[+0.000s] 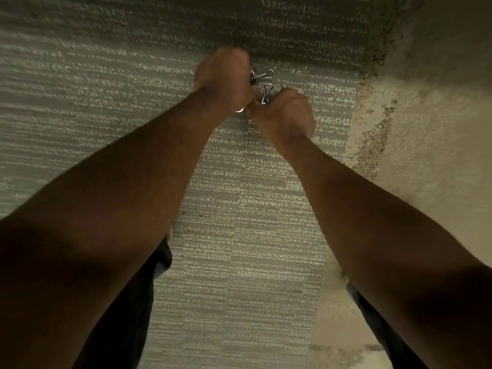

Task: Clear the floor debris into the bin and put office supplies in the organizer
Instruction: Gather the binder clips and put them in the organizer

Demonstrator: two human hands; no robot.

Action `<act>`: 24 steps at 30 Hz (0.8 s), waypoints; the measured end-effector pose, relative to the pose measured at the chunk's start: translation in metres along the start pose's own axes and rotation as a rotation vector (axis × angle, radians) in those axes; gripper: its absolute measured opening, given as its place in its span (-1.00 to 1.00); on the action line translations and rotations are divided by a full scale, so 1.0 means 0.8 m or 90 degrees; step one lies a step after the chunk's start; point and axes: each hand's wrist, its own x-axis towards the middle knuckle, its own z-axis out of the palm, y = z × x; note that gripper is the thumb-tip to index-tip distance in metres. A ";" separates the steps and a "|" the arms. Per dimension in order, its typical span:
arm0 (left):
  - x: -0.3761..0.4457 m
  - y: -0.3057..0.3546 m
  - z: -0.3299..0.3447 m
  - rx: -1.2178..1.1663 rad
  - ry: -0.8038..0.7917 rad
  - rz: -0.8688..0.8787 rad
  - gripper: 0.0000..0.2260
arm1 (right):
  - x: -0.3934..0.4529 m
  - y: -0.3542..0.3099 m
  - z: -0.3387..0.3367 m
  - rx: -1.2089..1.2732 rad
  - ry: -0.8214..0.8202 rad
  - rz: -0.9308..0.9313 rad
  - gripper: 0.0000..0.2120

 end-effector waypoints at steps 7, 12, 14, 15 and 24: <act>-0.030 -0.016 0.006 -0.232 -0.092 -0.037 -0.87 | -0.024 0.030 -0.019 0.274 -0.161 -0.053 -0.75; -0.112 -0.014 -0.047 -0.674 -0.134 -0.165 -0.85 | -0.072 0.029 -0.080 0.718 -0.358 -0.028 -0.79; -0.153 -0.009 -0.083 -0.718 -0.119 -0.149 -0.82 | -0.100 0.018 -0.111 0.781 -0.384 -0.038 -0.78; -0.171 -0.006 -0.099 -0.718 -0.111 -0.136 -0.83 | -0.115 0.013 -0.124 0.801 -0.394 -0.033 -0.80; -0.292 0.037 -0.350 -0.629 -0.130 0.025 -0.61 | -0.276 -0.097 -0.304 0.966 -0.512 0.117 -0.71</act>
